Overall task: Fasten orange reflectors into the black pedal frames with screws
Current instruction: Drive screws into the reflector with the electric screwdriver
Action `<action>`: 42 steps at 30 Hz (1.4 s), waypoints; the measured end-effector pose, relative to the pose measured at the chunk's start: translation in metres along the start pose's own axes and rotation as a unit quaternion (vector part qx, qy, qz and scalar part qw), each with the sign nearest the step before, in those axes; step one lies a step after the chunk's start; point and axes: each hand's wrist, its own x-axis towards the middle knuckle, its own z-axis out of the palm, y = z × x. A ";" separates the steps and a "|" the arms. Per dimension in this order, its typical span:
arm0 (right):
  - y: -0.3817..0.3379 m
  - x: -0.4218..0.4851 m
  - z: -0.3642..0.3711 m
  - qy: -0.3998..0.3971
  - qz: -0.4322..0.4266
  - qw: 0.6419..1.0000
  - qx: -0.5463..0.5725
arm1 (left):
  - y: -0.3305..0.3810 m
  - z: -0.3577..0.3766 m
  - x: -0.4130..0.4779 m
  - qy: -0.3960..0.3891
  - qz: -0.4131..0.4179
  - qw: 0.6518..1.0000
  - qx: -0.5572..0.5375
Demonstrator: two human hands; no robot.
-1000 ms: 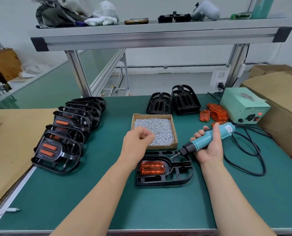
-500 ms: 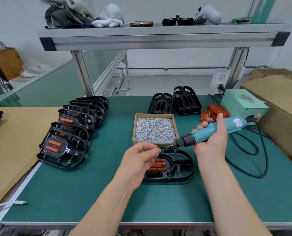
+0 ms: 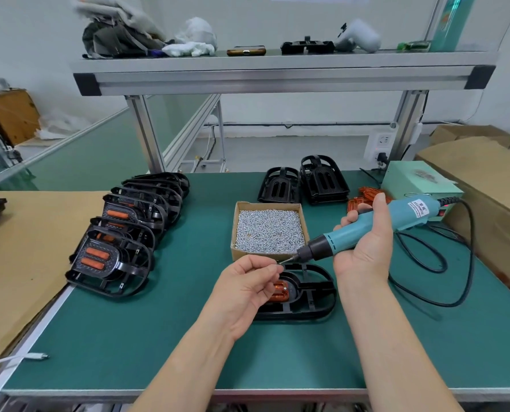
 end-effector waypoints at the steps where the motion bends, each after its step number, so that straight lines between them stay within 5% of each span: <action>1: 0.000 0.000 0.000 -0.001 0.001 1.000 0.001 | 0.000 0.000 0.000 -0.001 0.001 1.000 0.000; 9: 0.004 -0.005 0.001 0.004 -0.001 1.000 0.000 | -0.003 0.002 -0.001 0.010 0.013 1.000 0.004; 14: 0.004 -0.007 0.002 0.025 -0.016 1.000 -0.002 | -0.012 0.009 -0.004 0.049 0.120 0.988 0.084; 19: 0.007 -0.010 0.003 0.059 -0.011 0.998 -0.009 | -0.029 0.011 -0.007 0.121 0.266 0.924 0.249; 27: 0.011 -0.012 -0.003 0.075 0.006 0.997 -0.015 | -0.034 0.004 -0.007 0.123 0.418 0.818 0.376; 42: 0.017 -0.009 -0.003 0.080 0.011 0.996 -0.026 | -0.024 -0.011 -0.008 0.112 0.364 0.815 0.437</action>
